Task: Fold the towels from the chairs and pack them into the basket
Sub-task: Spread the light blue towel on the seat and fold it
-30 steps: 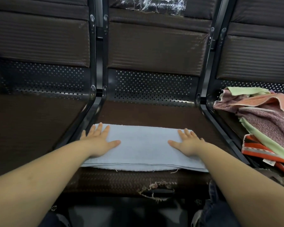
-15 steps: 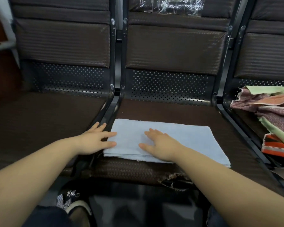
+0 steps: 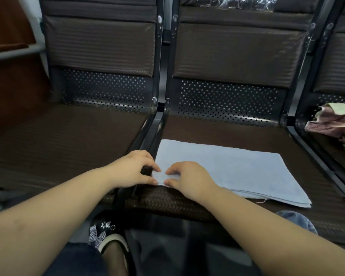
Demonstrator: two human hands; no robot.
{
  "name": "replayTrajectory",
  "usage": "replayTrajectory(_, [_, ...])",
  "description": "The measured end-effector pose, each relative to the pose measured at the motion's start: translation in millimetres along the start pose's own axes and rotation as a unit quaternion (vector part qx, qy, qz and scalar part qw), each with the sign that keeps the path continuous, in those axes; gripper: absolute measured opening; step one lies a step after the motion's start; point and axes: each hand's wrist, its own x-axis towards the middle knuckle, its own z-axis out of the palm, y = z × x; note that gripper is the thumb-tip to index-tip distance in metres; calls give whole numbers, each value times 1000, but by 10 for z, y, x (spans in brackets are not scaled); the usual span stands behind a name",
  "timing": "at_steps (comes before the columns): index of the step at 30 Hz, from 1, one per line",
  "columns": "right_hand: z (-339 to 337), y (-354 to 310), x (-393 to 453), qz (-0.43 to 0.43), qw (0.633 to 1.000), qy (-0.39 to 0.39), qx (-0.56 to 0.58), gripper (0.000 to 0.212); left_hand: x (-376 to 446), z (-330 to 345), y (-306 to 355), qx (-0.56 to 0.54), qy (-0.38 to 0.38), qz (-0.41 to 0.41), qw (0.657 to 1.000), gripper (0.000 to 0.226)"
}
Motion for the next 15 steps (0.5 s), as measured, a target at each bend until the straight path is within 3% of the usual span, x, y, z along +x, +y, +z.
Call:
replayTrajectory(9, [-112,-16,-47,-16,1000,-2,-20,19,69,-44,199,115,28,54,992,30])
replayTrajectory(15, [-466,89,-337,6,988,-94,120,10,-109,-132,506,17,-48,63,997,24])
